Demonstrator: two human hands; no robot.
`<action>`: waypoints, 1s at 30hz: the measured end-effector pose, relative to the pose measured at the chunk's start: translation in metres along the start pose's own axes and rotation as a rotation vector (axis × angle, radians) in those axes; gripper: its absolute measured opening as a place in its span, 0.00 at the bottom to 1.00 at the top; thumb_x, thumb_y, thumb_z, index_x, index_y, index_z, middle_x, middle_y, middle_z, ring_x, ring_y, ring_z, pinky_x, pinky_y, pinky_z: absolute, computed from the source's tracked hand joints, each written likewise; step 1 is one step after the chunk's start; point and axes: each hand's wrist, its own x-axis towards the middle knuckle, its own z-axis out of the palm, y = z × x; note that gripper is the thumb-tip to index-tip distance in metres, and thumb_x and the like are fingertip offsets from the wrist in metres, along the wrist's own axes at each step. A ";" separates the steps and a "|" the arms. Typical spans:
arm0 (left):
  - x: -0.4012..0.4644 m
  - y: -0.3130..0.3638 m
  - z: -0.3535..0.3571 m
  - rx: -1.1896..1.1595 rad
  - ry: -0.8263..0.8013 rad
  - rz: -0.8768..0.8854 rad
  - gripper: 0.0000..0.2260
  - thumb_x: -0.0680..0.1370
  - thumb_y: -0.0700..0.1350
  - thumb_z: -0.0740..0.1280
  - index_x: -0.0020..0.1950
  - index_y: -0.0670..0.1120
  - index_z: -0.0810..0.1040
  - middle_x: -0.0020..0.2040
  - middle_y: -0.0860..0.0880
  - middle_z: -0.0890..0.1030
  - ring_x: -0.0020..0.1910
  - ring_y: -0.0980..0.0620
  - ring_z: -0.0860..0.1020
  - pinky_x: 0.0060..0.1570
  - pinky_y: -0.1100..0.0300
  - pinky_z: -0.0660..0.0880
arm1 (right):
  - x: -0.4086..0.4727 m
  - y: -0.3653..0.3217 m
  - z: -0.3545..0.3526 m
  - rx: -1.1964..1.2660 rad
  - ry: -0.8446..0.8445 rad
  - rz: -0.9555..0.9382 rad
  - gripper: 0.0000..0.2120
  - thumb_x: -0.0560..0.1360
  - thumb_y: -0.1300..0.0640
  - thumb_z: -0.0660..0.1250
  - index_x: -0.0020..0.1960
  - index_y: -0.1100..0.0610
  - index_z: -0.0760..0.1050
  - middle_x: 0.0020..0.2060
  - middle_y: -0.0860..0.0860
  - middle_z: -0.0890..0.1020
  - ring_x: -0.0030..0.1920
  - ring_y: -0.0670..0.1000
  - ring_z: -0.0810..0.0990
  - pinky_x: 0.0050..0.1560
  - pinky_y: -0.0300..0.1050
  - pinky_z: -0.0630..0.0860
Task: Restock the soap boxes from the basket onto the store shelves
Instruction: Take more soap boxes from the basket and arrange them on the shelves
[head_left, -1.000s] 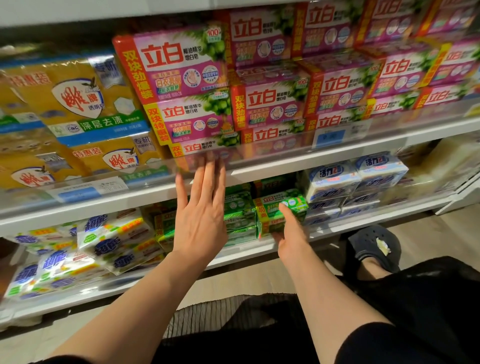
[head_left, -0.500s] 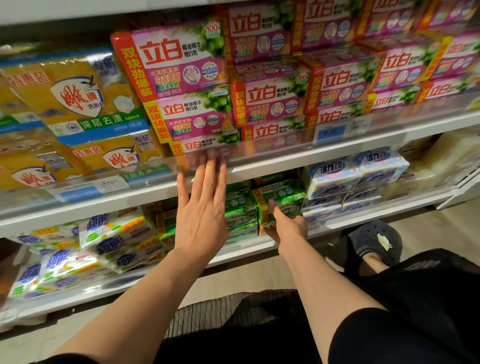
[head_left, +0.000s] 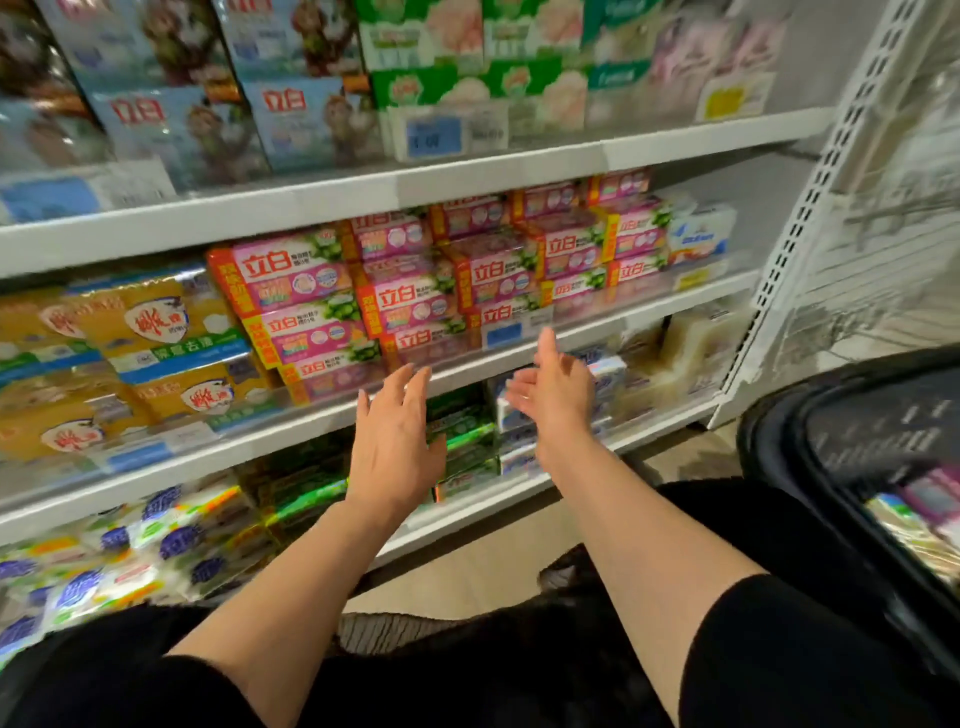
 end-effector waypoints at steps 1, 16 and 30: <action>0.003 0.018 -0.008 -0.037 0.022 0.040 0.33 0.74 0.43 0.72 0.76 0.43 0.62 0.74 0.44 0.66 0.72 0.43 0.66 0.72 0.43 0.62 | -0.006 -0.026 -0.010 0.003 -0.018 -0.072 0.17 0.79 0.44 0.61 0.42 0.58 0.72 0.32 0.53 0.78 0.34 0.51 0.80 0.43 0.49 0.82; -0.012 0.331 0.031 -0.319 -0.325 0.919 0.25 0.76 0.51 0.70 0.70 0.44 0.70 0.66 0.44 0.71 0.66 0.45 0.70 0.67 0.57 0.64 | -0.056 -0.143 -0.423 -1.191 0.303 -0.235 0.05 0.70 0.61 0.74 0.41 0.56 0.78 0.39 0.55 0.83 0.41 0.53 0.80 0.46 0.46 0.74; 0.015 0.390 0.131 0.314 -0.916 1.044 0.39 0.65 0.53 0.79 0.72 0.49 0.67 0.67 0.47 0.71 0.66 0.47 0.71 0.65 0.54 0.69 | -0.061 -0.109 -0.495 -1.260 0.224 0.228 0.38 0.65 0.42 0.76 0.68 0.60 0.69 0.62 0.56 0.75 0.61 0.56 0.74 0.61 0.48 0.72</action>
